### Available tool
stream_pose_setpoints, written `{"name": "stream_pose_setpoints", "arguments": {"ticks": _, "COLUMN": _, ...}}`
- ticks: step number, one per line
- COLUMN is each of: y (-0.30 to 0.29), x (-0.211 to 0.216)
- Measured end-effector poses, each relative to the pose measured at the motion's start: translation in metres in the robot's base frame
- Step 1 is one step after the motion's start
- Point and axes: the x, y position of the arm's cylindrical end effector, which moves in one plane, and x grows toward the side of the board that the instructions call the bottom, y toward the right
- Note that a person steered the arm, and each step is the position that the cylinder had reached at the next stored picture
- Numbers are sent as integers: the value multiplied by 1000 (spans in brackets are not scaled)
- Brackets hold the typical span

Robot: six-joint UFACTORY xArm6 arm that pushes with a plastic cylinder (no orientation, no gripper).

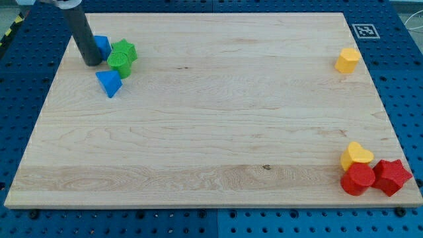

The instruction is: Move the blue triangle slightly up

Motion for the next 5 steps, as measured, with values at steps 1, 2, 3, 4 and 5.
{"name": "stream_pose_setpoints", "arguments": {"ticks": 1, "y": -1, "x": -5}}
{"name": "stream_pose_setpoints", "arguments": {"ticks": 2, "y": -3, "x": -5}}
{"name": "stream_pose_setpoints", "arguments": {"ticks": 3, "y": -12, "x": 20}}
{"name": "stream_pose_setpoints", "arguments": {"ticks": 4, "y": -22, "x": 55}}
{"name": "stream_pose_setpoints", "arguments": {"ticks": 5, "y": -25, "x": 78}}
